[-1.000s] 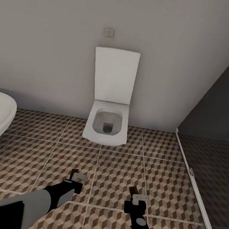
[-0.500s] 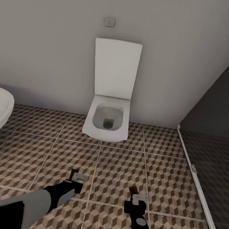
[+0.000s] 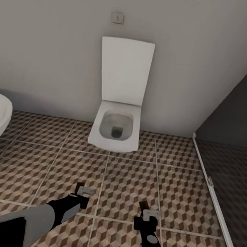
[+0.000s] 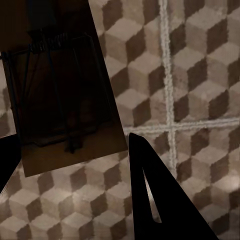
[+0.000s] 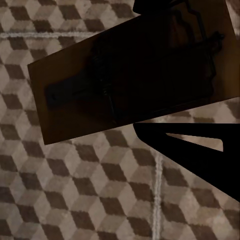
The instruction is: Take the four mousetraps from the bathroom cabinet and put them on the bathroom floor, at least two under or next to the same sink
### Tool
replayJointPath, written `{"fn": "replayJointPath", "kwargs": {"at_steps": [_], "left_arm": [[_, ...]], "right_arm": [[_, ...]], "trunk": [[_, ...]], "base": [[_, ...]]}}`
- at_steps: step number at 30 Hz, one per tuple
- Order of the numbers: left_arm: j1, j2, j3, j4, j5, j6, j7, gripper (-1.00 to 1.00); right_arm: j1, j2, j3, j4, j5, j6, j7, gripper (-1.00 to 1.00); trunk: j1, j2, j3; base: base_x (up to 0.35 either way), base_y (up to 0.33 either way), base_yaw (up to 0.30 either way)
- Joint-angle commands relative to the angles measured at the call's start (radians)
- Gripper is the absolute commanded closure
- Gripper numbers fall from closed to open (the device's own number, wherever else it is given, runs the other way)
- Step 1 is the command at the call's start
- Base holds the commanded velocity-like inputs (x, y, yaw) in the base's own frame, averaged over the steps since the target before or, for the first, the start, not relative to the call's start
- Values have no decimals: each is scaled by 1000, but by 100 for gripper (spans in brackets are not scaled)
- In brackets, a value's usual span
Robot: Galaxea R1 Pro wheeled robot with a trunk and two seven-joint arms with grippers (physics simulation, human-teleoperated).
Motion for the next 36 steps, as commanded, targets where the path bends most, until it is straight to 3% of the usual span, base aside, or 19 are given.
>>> {"fn": "replayJointPath", "kwargs": {"at_steps": [1,19,36], "left_arm": [[-1,1,-6,-2,1,5,7,100],[-1,1,-6,-1,1,5,7,100],[-1,1,-6,-1,1,5,7,100]], "right_arm": [[0,-1,4,-1,-3,5,-8,100],[0,-1,4,-1,-3,5,-8,100],[0,-3,4,-1,-1,4,-8,100]], "trunk": [[0,0,-2],[0,0,-31],[0,0,-33]], "base": [[263,0,0],[316,0,0],[16,0,0]]}}
